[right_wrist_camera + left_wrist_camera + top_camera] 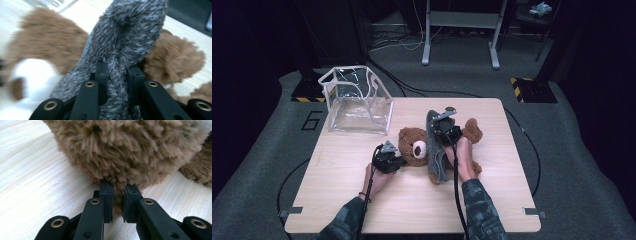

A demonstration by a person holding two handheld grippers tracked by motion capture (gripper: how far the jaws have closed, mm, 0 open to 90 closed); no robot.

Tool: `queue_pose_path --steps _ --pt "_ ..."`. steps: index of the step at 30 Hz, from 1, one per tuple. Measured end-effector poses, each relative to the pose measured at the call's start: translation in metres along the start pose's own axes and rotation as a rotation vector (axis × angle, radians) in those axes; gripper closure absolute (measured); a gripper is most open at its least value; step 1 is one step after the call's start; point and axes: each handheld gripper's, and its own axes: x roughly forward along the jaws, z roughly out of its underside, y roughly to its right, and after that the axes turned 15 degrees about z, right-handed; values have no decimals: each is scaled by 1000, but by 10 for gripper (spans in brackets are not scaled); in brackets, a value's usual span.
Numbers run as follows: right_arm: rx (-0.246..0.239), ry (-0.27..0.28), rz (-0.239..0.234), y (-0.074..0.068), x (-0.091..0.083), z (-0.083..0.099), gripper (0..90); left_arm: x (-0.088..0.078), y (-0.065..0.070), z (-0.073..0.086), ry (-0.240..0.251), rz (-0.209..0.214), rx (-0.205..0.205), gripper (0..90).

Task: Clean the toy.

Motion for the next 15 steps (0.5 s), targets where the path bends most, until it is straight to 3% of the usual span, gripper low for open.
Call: queue_pose_path --steps 2,7,9,12,13,15 --pt "39 -13 8 8 5 2 754 0 0 0 -3 -1 5 806" --pt "92 -9 109 31 -2 7 754 0 0 0 -4 -5 7 804" --pt "115 -24 84 36 -4 12 755 0 1 0 -7 -25 15 776" --pt "112 -26 82 36 -1 17 755 -2 1 1 2 -55 1 553" --pt "116 -21 79 36 -1 17 756 -9 4 0 39 -59 -24 490" --pt "114 -16 77 35 0 17 756 -21 13 -5 84 -101 16 425"
